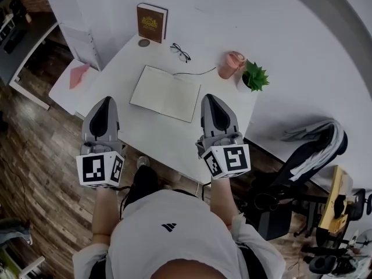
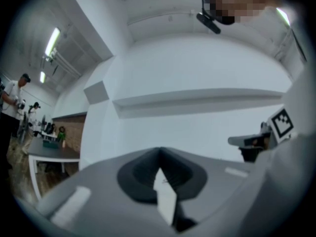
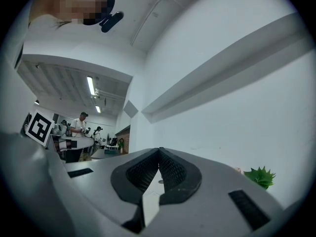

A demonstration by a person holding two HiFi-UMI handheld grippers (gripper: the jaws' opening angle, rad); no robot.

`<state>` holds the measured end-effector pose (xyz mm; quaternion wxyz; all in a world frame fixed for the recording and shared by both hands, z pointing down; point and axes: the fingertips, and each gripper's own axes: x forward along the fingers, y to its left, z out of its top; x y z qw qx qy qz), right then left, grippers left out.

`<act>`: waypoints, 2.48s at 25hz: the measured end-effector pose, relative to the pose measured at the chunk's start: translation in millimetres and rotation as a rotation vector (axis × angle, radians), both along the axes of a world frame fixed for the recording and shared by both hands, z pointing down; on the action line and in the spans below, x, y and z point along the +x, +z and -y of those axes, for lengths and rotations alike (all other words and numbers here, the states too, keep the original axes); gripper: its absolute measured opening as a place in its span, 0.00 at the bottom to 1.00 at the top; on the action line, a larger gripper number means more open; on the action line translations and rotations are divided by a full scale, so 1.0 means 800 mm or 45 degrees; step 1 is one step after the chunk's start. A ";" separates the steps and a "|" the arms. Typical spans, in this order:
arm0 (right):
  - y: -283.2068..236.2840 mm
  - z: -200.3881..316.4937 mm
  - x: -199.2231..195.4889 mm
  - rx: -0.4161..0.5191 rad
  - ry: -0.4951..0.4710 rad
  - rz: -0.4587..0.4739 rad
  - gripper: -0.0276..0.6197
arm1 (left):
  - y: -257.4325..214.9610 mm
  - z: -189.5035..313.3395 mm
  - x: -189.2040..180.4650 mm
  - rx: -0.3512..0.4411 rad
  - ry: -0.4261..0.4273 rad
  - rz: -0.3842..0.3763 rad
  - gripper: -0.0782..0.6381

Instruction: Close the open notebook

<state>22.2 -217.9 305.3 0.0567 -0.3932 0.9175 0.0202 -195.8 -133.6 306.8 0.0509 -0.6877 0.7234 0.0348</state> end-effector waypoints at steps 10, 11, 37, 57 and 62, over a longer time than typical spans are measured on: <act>0.003 0.062 -0.048 -0.025 0.054 -0.020 0.03 | 0.012 0.079 -0.045 -0.052 0.076 -0.027 0.12; 0.005 0.066 -0.052 -0.030 0.059 -0.022 0.03 | 0.016 0.086 -0.049 -0.067 0.083 -0.031 0.12; 0.063 0.112 -0.111 -0.173 0.160 -0.131 0.03 | 0.342 0.173 -0.064 -0.979 0.380 -0.633 0.30; 0.071 0.116 -0.104 -0.195 0.244 -0.166 0.03 | 0.401 0.179 -0.051 -1.165 0.452 -0.787 0.38; 0.071 0.116 -0.102 -0.193 0.258 -0.172 0.03 | 0.400 0.180 -0.042 -1.175 0.499 -0.775 0.34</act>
